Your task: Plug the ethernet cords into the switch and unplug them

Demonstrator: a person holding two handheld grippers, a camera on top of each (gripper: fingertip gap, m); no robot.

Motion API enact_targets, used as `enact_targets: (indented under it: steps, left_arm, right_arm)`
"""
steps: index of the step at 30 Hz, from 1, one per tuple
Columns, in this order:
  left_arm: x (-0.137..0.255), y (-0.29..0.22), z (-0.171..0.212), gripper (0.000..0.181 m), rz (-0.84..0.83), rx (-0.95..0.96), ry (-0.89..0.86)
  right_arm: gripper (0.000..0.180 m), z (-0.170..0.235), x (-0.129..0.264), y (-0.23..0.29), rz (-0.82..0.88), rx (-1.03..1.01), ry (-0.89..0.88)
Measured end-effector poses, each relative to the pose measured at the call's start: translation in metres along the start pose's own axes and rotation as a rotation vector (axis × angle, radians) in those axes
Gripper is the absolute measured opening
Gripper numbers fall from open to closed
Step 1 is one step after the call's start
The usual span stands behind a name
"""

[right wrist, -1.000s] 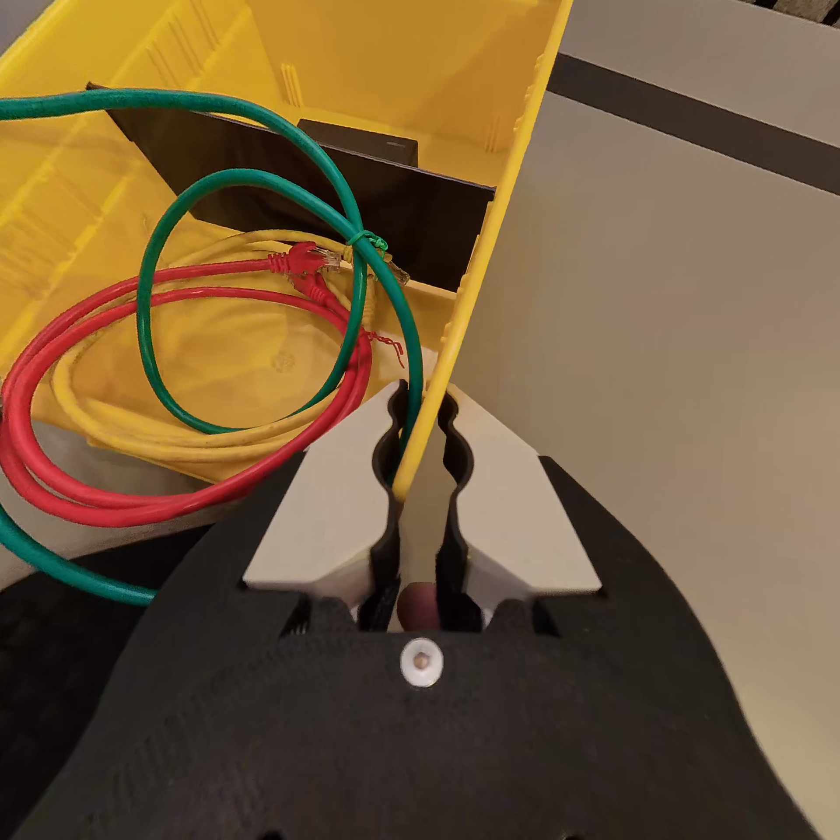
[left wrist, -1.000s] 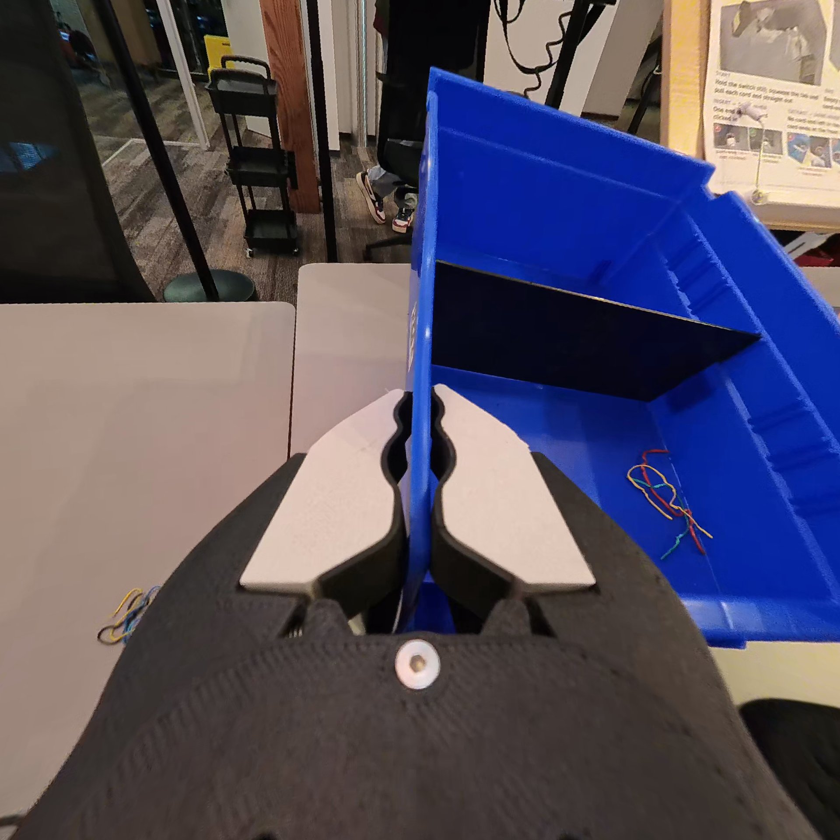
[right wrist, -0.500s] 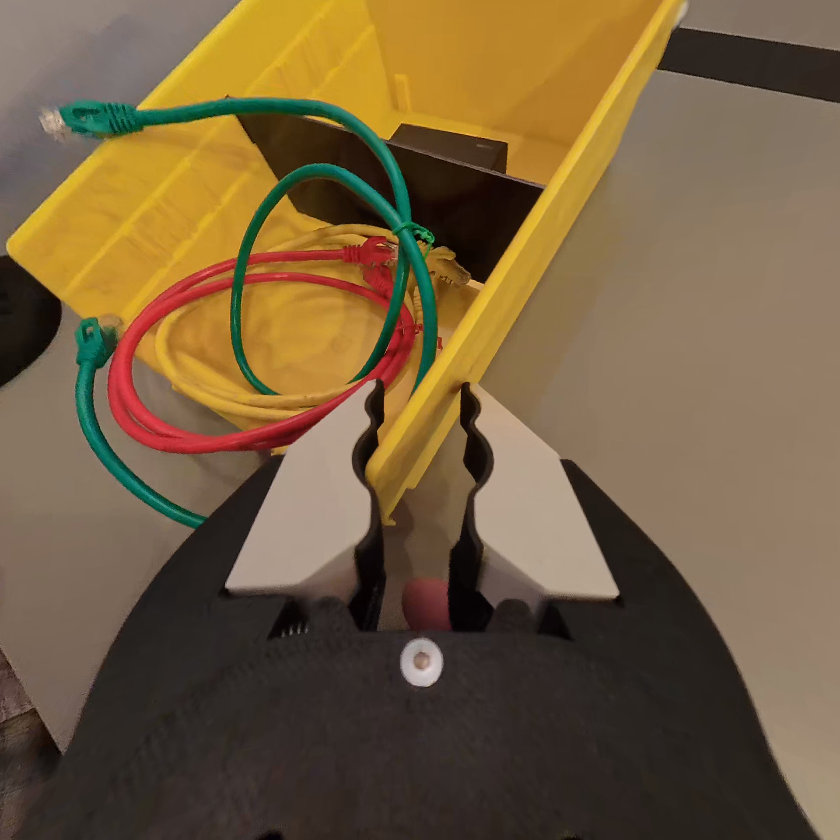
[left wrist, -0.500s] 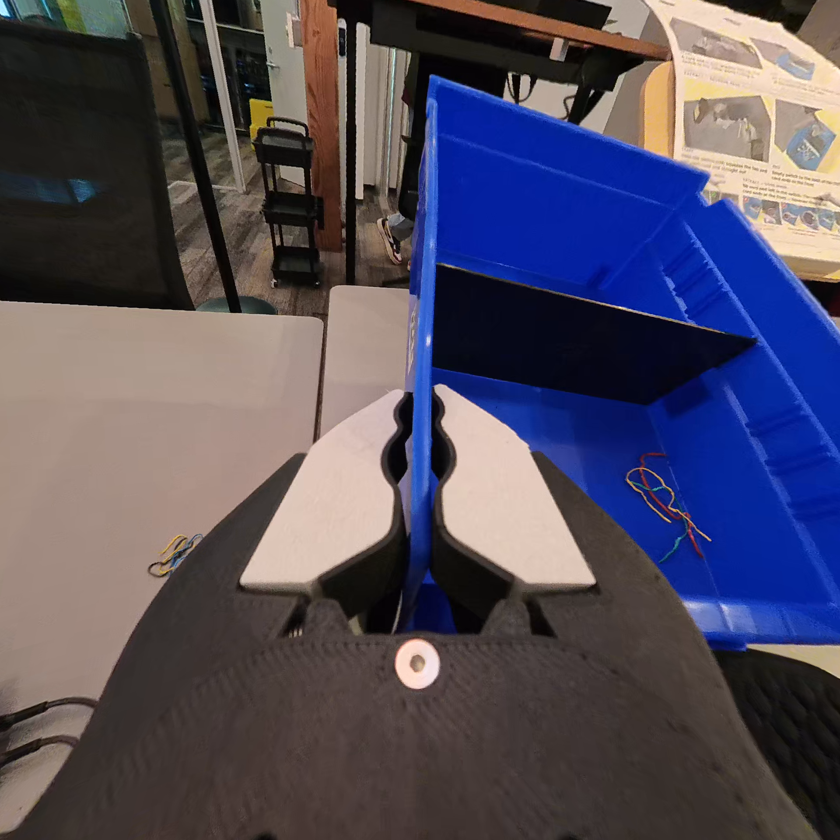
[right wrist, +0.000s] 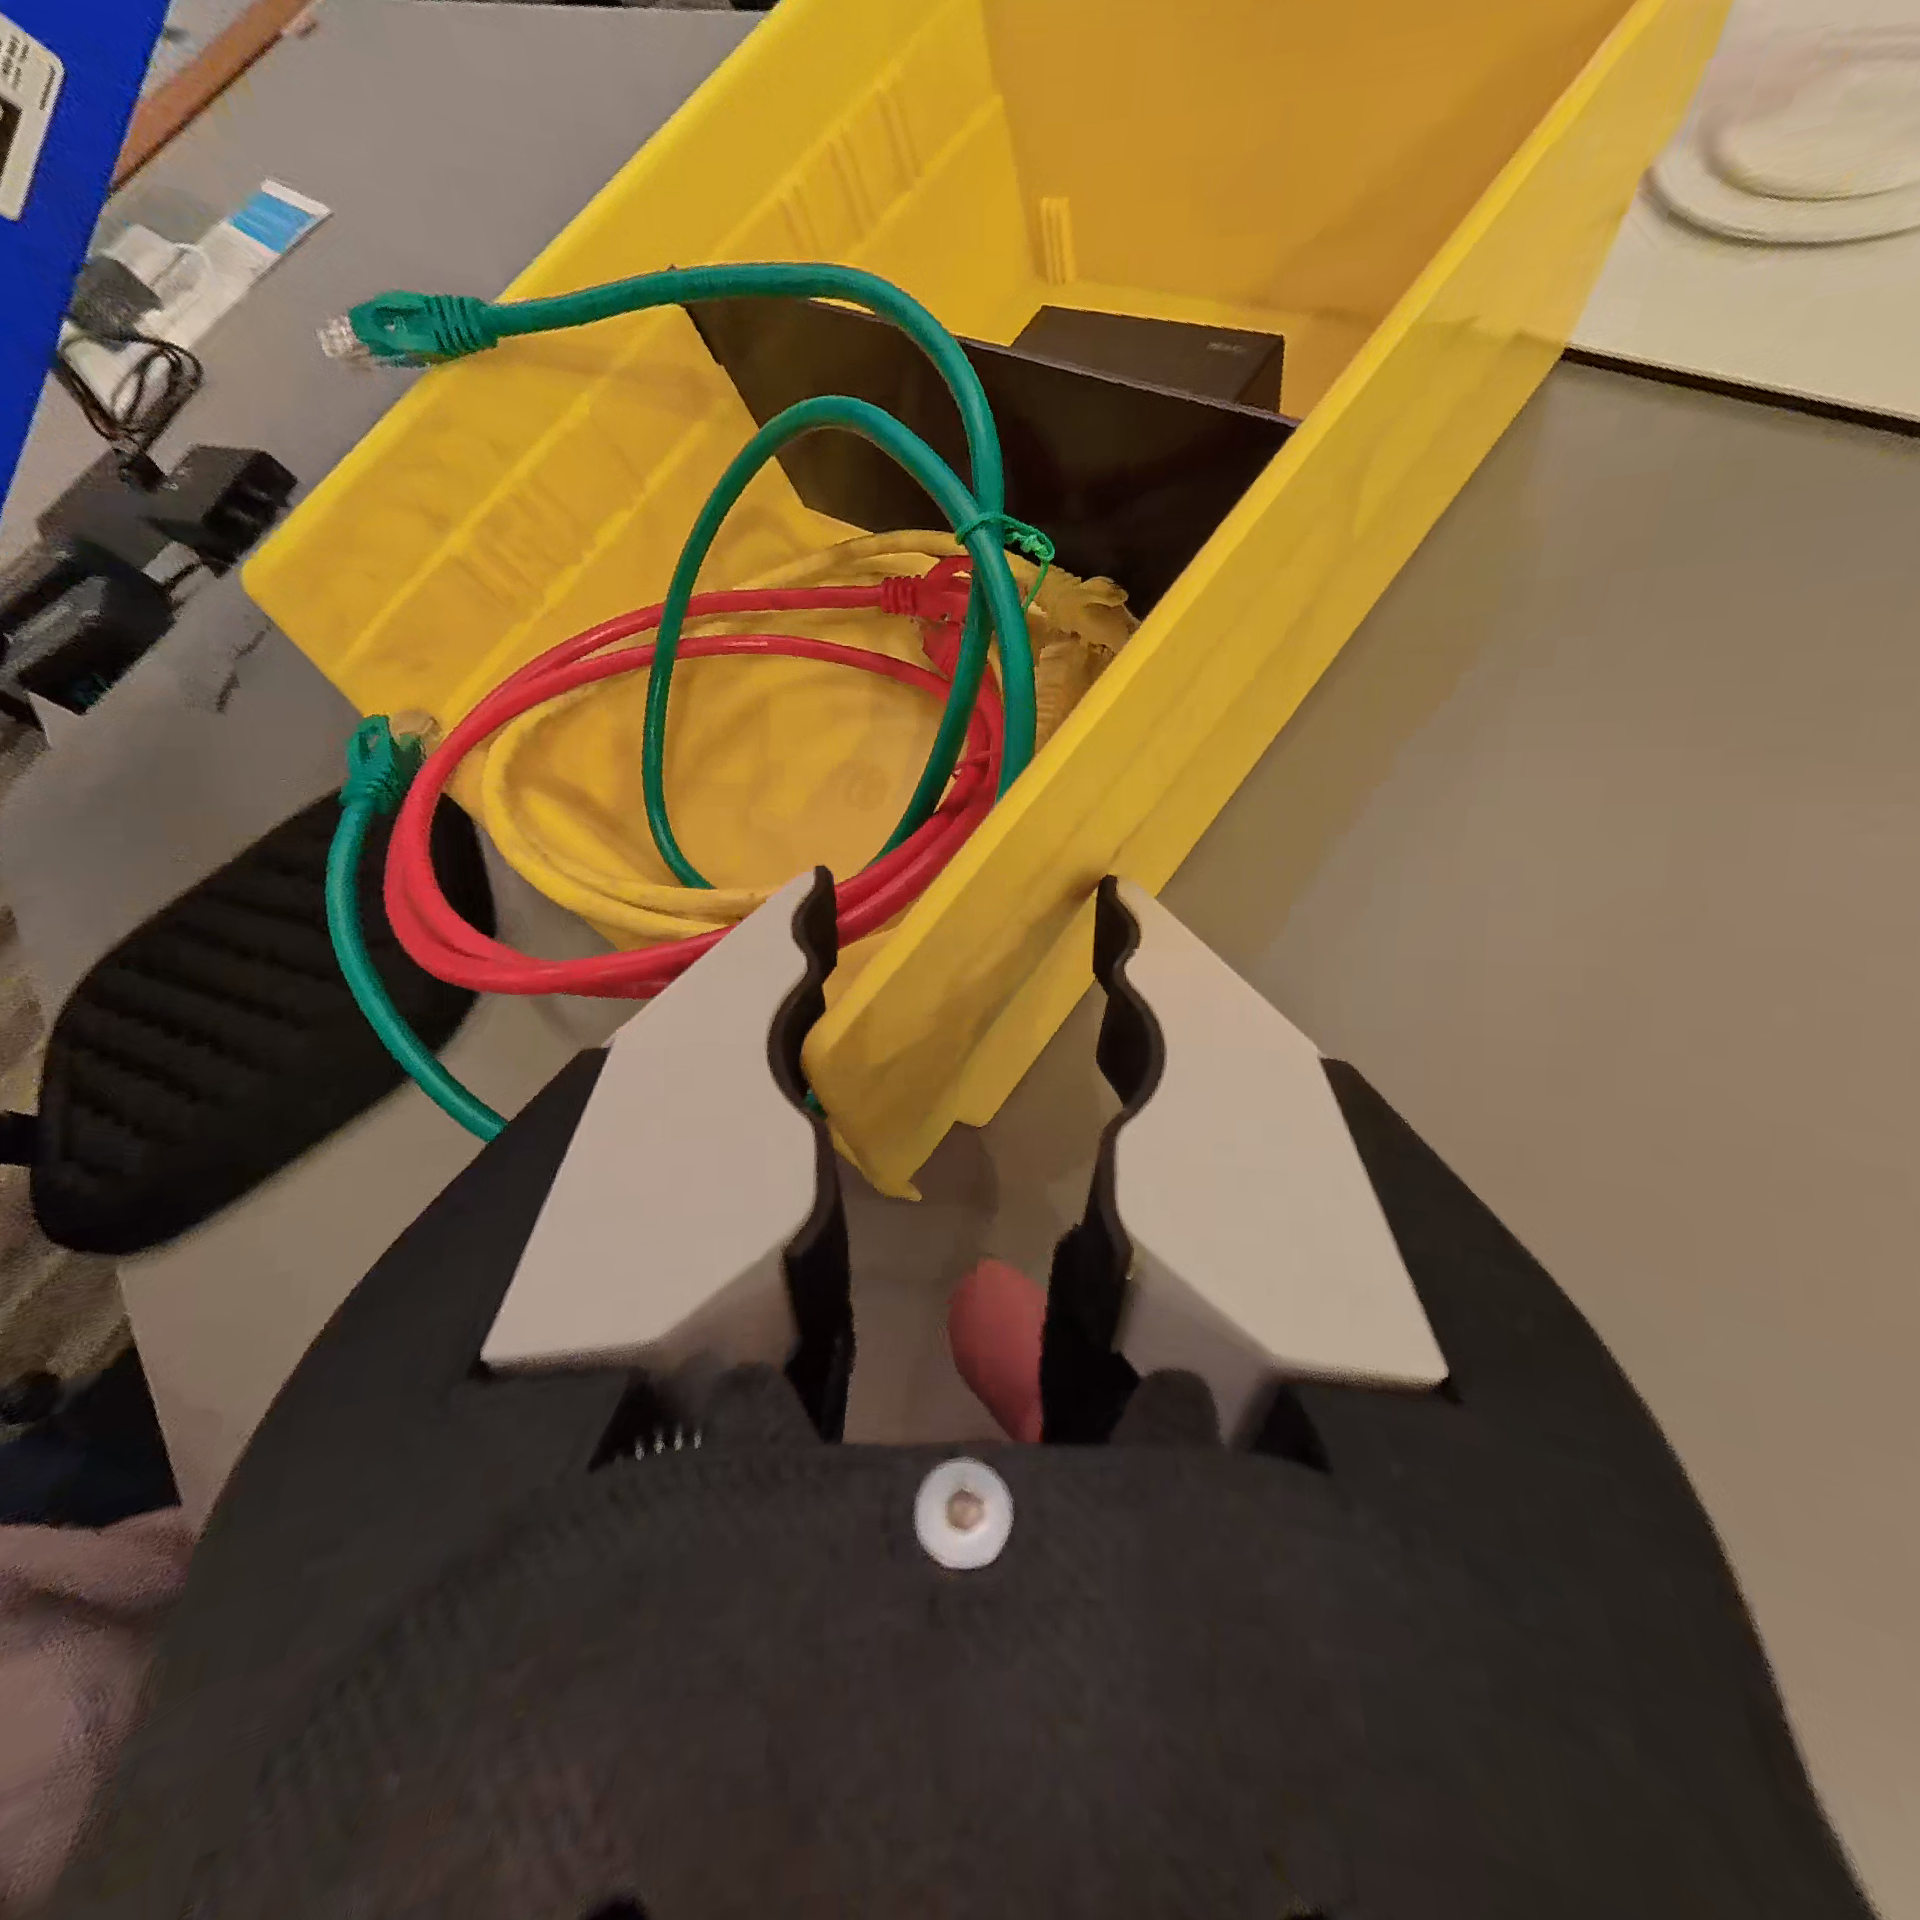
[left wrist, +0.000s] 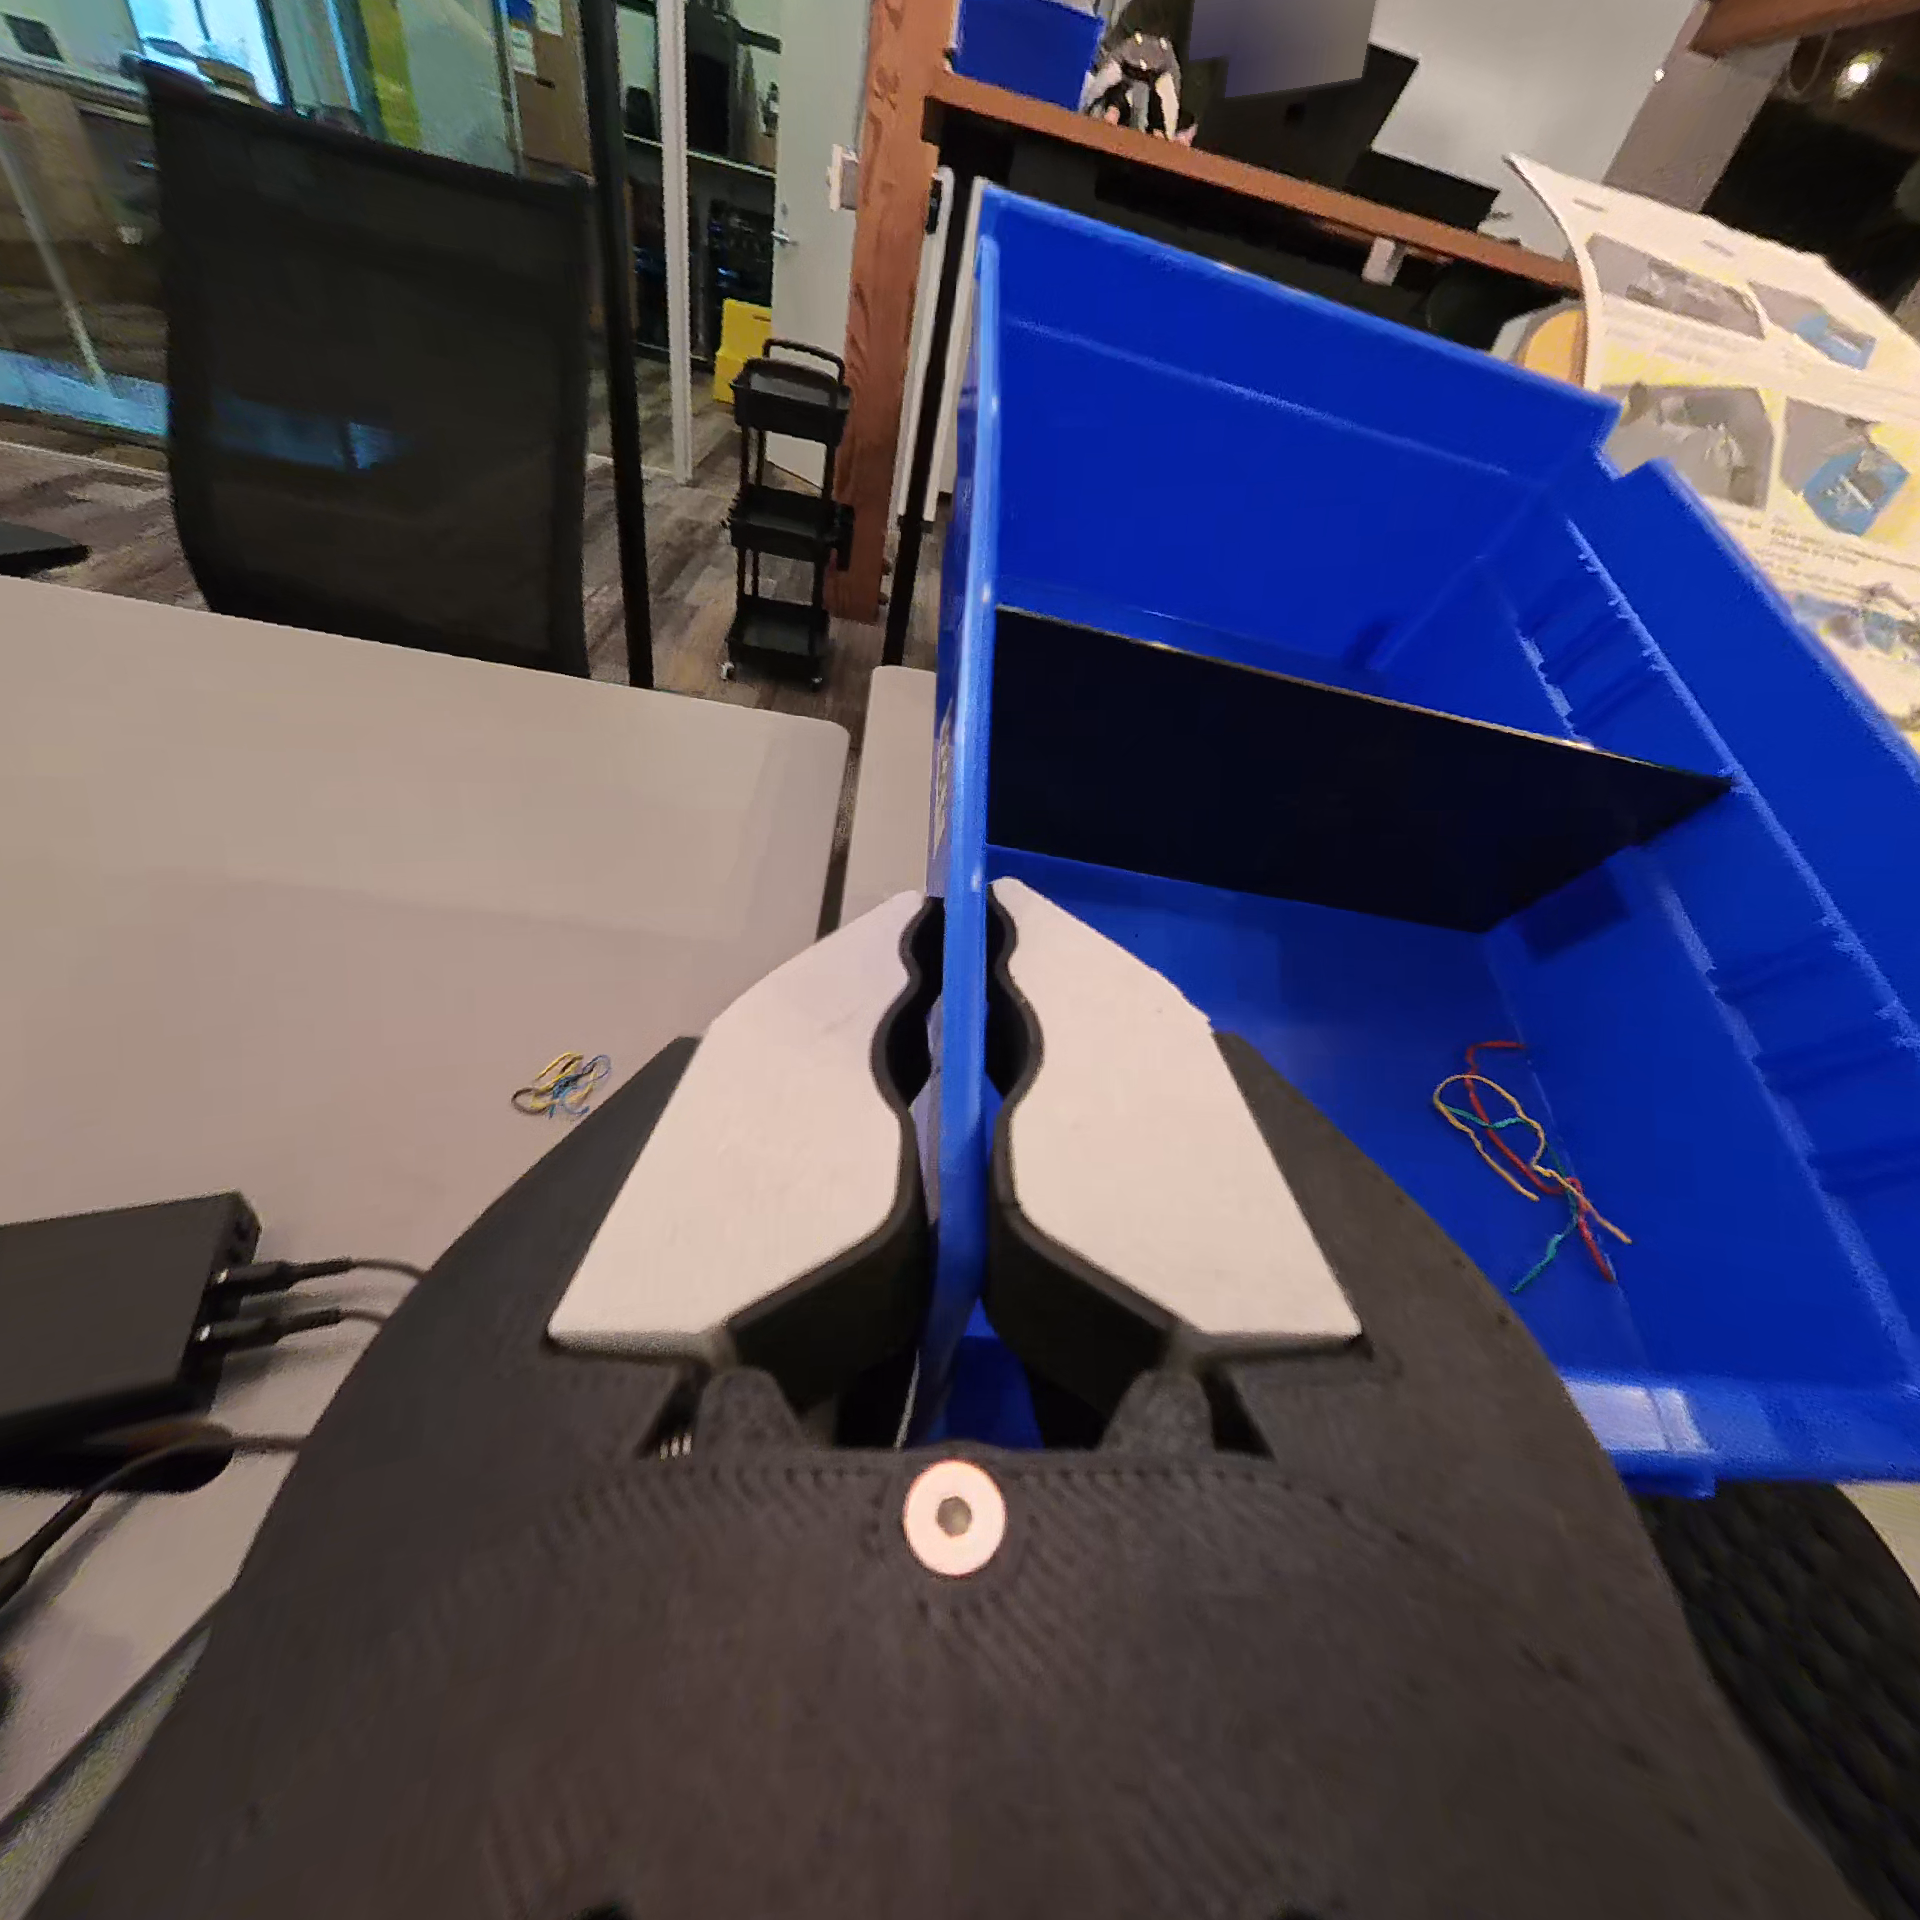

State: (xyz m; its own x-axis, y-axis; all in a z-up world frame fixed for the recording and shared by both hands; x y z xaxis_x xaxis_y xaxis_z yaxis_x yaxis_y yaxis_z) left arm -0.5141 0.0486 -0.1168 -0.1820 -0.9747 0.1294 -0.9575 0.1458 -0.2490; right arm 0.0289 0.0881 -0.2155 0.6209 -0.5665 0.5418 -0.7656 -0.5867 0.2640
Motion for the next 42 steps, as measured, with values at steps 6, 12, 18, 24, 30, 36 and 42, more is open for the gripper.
enact_targets:
  steps: [6,12,18,24,30,36,42]
  left_arm:
    - [0.033,0.016,0.010,0.005,-0.052,0.042,-0.019]
    - [0.057,0.030,0.011,0.006,-0.083,0.054,-0.032]
    - [0.076,0.039,0.009,0.006,-0.099,0.062,-0.052]
    - [0.093,0.041,0.009,0.005,-0.103,0.075,-0.070]
    - [0.094,0.033,0.011,0.006,-0.064,0.083,-0.070]
    - [0.096,0.031,0.010,0.005,-0.065,0.081,-0.076]
    - [0.099,0.033,0.007,0.005,-0.071,0.077,-0.084]
  right_arm:
    - [0.054,-0.015,-0.045,0.038,-0.093,-0.086,-0.030]
    - [0.059,-0.031,-0.086,0.071,-0.161,-0.196,-0.085]
    - [0.071,-0.043,-0.111,0.104,-0.296,-0.289,-0.096]
    - [0.067,-0.031,-0.092,0.118,-0.247,-0.058,-0.039]
    - [0.035,-0.015,-0.088,0.129,-0.160,0.373,0.039]
    - [0.027,-0.023,-0.110,0.143,-0.162,0.415,0.032]
    - [0.027,-0.039,-0.137,0.148,-0.168,0.394,0.027]
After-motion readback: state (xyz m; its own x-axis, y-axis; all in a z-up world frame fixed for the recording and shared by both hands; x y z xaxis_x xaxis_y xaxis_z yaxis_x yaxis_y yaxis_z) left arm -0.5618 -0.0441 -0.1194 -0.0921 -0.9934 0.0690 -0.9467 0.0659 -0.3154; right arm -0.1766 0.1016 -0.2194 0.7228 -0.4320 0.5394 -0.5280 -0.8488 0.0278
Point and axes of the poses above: each gripper's, where its closed fingertips meet, x back along the fingers, z out of its underside, y = z × x across the jaws, the point moved 6 cm from there along x, back along the fingers, and after that the axes turned 3 degrees about x, right-handed, at the moved point
